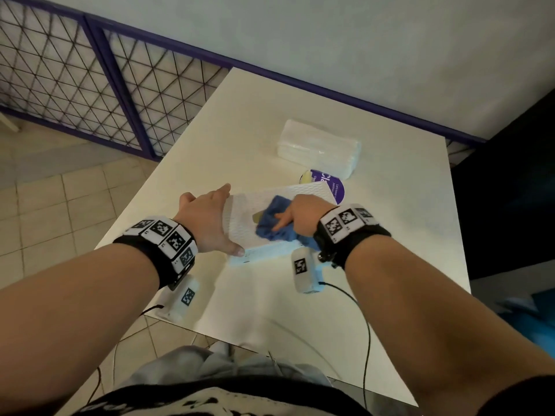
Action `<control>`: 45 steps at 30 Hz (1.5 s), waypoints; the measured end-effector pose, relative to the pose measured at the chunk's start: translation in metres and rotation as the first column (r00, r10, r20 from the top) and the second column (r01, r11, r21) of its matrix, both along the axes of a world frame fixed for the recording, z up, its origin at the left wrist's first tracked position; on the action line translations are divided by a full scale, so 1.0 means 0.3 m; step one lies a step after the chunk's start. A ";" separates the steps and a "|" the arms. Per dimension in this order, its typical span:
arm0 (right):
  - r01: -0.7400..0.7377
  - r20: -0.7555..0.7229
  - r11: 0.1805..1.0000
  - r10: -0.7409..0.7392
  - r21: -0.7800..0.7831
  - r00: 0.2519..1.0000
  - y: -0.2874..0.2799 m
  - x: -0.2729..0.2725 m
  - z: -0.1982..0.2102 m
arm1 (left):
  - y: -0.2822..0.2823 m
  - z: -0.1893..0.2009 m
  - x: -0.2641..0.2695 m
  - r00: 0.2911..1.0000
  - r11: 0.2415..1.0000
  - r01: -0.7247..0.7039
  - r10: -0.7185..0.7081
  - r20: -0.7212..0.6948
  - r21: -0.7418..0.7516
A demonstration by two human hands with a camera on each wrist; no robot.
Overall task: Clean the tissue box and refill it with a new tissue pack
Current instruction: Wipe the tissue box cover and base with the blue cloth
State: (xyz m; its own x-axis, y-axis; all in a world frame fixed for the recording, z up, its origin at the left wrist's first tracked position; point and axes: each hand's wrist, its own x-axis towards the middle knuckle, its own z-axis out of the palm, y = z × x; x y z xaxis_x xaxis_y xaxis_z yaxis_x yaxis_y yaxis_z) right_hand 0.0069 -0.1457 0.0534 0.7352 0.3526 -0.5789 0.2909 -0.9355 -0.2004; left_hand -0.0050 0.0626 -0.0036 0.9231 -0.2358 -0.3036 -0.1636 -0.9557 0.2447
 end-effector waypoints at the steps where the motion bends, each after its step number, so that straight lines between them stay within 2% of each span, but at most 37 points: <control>1: 0.035 0.006 0.999 -0.035 -0.008 0.999 -0.025 0.001 0.007 | 0.000 -0.001 0.000 1.000 1.000 0.006 -0.006 -0.005 0.004; 4: 0.093 0.042 0.996 -0.094 0.012 0.995 -0.044 0.004 0.005 | -0.002 0.006 -0.004 0.999 0.999 0.036 -0.036 -0.034 0.022; 8: 0.193 0.157 0.965 -0.221 0.176 0.963 -0.016 0.013 0.056 | -0.025 0.024 0.003 0.993 0.989 0.103 -0.097 -0.064 0.110; 10: 0.204 0.145 0.952 -0.240 0.227 0.960 0.020 0.022 0.056 | -0.060 0.025 0.010 0.991 0.987 0.120 -0.113 -0.076 0.107; 13: 0.095 0.058 0.989 -0.102 0.112 0.993 0.090 0.006 -0.055 | -0.111 0.034 0.014 0.992 0.988 0.102 -0.091 -0.091 0.117; 15: 0.043 0.061 0.998 -0.045 0.041 0.997 0.066 0.016 -0.149 | -0.116 0.041 0.017 0.992 0.988 0.084 -0.070 -0.107 0.131; 19: 0.142 0.082 0.990 -0.139 -0.024 0.987 -0.073 0.084 -0.199 | -0.088 0.042 0.025 0.991 0.992 0.080 -0.069 -0.116 0.101; 21: 0.255 0.095 0.965 -0.249 -0.063 0.964 -0.142 0.118 -0.206 | -0.078 0.034 0.024 0.992 0.996 0.066 -0.060 -0.112 0.051; 25: 0.448 0.144 0.887 -0.431 -0.118 0.891 -0.131 0.130 -0.208 | -0.059 0.011 0.011 0.994 0.998 0.034 -0.038 -0.103 -0.045; 27: 0.452 0.140 0.880 -0.434 -0.144 0.890 -0.071 0.135 -0.219 | -0.057 0.006 0.011 0.994 0.997 0.029 -0.036 -0.102 -0.065; 29: 0.355 0.124 0.925 -0.340 -0.136 0.932 -0.003 0.128 -0.223 | -0.059 0.002 0.016 0.995 0.997 0.038 -0.043 -0.088 -0.062; 35: 0.078 0.117 0.996 -0.083 0.042 0.990 0.151 0.038 -0.174 | -0.060 -0.013 0.029 0.998 0.992 0.049 -0.053 -0.024 -0.119; 37: 0.122 0.094 0.973 -0.142 0.196 0.985 0.119 0.040 -0.126 | -0.053 -0.012 0.020 0.998 0.991 0.058 -0.060 -0.016 -0.117; 39: 0.224 0.058 0.913 -0.258 0.342 0.964 0.056 0.045 -0.069 | -0.035 0.001 0.014 0.999 0.998 0.035 -0.036 -0.023 -0.044; 41: 0.270 0.119 0.866 -0.348 0.422 0.930 0.009 0.047 -0.011 | -0.013 0.018 0.014 0.998 0.999 0.019 -0.018 -0.062 0.029; 43: 0.254 0.123 0.841 -0.350 0.477 0.929 0.018 0.052 0.020 | 0.004 0.025 0.014 0.993 0.998 0.012 -0.006 -0.116 0.057; 45: 0.177 0.111 0.874 -0.252 0.453 0.961 0.087 0.052 0.008 | 0.009 0.016 0.016 0.994 1.000 -0.005 0.007 -0.110 0.015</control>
State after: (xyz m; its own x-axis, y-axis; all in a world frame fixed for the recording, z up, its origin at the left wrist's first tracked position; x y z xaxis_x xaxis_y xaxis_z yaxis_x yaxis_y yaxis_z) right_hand 0.0224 -0.1194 0.0557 0.8916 0.3633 -0.2704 0.1564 -0.8073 -0.5691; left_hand -0.0002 0.0652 0.0011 0.8854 -0.2249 -0.4067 -0.1307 -0.9603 0.2465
